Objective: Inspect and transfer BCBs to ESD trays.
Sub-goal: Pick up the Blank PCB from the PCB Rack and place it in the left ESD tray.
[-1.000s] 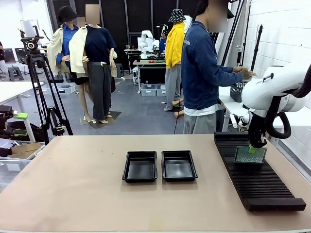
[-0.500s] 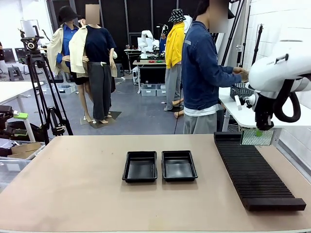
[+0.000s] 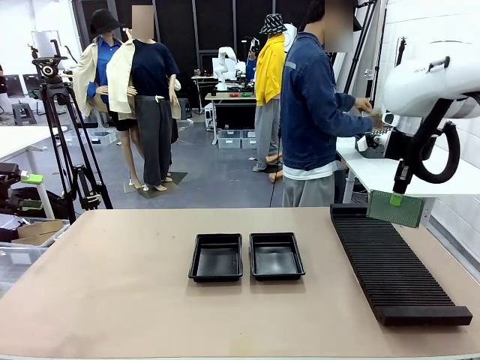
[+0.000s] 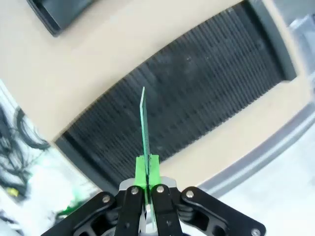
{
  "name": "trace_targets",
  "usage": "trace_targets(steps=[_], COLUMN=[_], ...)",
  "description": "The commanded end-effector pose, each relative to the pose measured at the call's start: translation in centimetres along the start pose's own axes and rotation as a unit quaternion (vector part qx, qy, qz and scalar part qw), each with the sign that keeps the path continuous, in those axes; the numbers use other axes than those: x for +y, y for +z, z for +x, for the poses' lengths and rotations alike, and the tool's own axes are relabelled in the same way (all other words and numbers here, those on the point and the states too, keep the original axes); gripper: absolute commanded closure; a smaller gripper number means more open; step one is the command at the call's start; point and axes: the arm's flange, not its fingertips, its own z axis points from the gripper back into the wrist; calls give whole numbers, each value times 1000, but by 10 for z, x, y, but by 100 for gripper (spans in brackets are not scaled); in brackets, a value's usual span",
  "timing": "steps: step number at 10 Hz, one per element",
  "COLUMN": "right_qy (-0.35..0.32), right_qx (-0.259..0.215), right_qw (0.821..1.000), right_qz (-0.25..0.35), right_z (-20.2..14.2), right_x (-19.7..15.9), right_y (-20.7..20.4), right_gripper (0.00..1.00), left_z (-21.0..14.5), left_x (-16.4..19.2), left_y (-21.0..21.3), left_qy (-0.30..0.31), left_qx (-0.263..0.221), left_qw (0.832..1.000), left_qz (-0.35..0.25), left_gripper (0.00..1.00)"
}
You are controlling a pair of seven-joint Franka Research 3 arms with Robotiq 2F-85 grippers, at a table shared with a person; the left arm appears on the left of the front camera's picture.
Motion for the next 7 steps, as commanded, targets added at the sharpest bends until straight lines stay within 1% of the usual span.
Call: trace_targets(steps=[1,2,3,4,5,6,7], right_qy=[-127,-186,-225,-254,-284,-298,-317], right_qx=[-16,1,4,-11,-16,-38,-71], right_qw=[991,982,972,965,955,949,941], right_qz=[36,40,60,67,81,93,97], right_z=[21,25,31,36,42,47,52], right_x=[16,26,40,52,61,67,72], right_y=[10,13,15,16,16,16,17], right_gripper=[100,100,100,100,100,100,100], left_z=[0,0,0,0,0,0,0], left_x=[-1,-1,-1,-1,-1,-1,-1], left_y=[2,2,2,2,2,2,2], left_qy=[-1,-1,-1,-1,-1,-1,-1], left_qx=[0,0,0,0,0,0,0], left_qw=[1000,1000,1000,1000,1000,1000,1000], left_qz=[3,3,3,3,3,3,3], left_gripper=[0,0,0,0,0,0,0])
